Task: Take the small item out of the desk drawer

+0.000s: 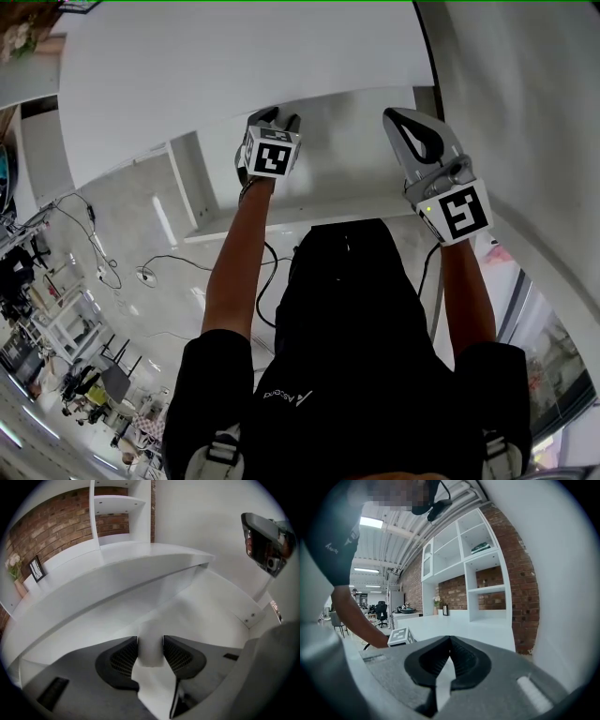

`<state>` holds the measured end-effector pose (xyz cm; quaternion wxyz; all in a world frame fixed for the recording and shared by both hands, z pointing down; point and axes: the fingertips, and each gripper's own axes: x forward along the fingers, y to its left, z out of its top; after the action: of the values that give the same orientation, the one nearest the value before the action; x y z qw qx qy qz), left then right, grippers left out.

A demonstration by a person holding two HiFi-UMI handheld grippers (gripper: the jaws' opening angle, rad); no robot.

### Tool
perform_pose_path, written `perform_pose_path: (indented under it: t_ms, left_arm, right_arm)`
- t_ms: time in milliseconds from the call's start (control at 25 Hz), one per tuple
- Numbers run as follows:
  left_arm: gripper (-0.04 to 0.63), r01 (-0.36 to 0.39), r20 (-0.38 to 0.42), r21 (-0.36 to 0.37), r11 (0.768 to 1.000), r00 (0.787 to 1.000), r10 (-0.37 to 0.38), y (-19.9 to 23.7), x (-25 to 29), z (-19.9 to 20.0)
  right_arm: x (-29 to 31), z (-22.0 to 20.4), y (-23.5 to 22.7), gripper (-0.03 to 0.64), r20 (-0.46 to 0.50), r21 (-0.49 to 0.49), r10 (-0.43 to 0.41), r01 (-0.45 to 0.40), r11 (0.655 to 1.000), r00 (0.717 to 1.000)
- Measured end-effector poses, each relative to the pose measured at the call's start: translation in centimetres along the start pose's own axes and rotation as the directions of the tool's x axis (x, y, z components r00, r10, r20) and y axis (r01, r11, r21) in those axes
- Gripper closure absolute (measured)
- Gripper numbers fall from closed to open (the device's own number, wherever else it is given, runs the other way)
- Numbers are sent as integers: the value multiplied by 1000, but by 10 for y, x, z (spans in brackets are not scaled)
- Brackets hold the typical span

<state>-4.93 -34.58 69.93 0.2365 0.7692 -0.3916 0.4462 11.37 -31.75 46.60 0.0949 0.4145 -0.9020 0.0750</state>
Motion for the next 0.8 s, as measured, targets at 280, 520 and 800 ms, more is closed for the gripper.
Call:
perform_pose_path:
  t_ms: [280, 520, 800]
  left_arm:
    - [423, 14, -7, 0, 1000, 1000, -14, 0, 4, -2]
    - [431, 23, 4, -2, 1000, 1000, -23, -9, -9, -4]
    - [431, 42, 115, 2, 999, 992, -42, -29, -64, 12]
  right_arm:
    - [0, -8, -2, 617, 0, 7, -2, 2, 1000, 1000]
    - [-5, -4, 3, 617, 17, -12, 2, -2, 1000, 1000]
    - [-10, 11, 16, 617, 36, -10, 13, -13, 1000, 999]
